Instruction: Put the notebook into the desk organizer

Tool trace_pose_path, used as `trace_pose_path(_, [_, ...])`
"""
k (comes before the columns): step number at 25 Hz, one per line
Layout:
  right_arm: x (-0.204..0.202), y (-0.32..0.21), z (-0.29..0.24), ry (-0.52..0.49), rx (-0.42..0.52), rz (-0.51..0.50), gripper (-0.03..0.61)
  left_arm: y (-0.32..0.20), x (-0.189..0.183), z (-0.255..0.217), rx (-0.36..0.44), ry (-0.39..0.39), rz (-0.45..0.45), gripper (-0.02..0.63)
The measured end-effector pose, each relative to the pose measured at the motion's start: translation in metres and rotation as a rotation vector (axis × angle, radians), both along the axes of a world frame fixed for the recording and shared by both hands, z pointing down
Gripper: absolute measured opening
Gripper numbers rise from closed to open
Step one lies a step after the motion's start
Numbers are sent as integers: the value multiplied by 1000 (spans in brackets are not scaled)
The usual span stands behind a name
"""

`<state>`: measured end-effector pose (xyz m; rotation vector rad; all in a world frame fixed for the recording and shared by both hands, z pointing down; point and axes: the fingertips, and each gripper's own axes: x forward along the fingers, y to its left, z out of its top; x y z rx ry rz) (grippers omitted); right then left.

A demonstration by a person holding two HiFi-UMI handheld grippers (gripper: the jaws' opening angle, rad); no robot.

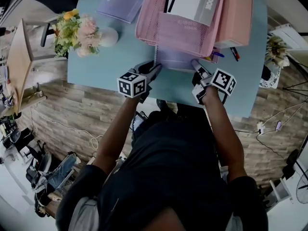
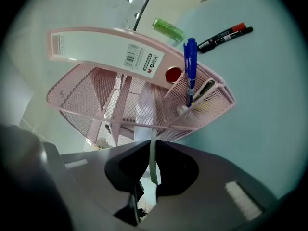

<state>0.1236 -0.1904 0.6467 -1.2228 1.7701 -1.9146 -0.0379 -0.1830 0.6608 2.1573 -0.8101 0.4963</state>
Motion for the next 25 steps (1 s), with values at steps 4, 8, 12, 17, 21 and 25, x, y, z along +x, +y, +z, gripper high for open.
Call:
trace_pose_path(4, [2,-13,1,11,25,5,33,-15,0,0,9,-41,-24,165])
trace_pose_path(8, [-3,-12,-2,48,55,-60,44,-35,-4,-6,26,-32,-76,158])
trace_pose_path(12, [-5,6,2,92,49,-121,79,-52,-6,-9,36,-15,-129,153])
trace_pose_path(17, [-18,14,8,8,31,-121,78,-63,-7,-3,-5,35,-161,155])
trace_pose_path(21, [-21,9,19,-21,-12,-93,75,-67,-9,-3,-12,63,-170,155])
trace_pose_path(25, [-18,5,14,-19,-7,-47,39,-71,-11,-11,20,56,-154,155])
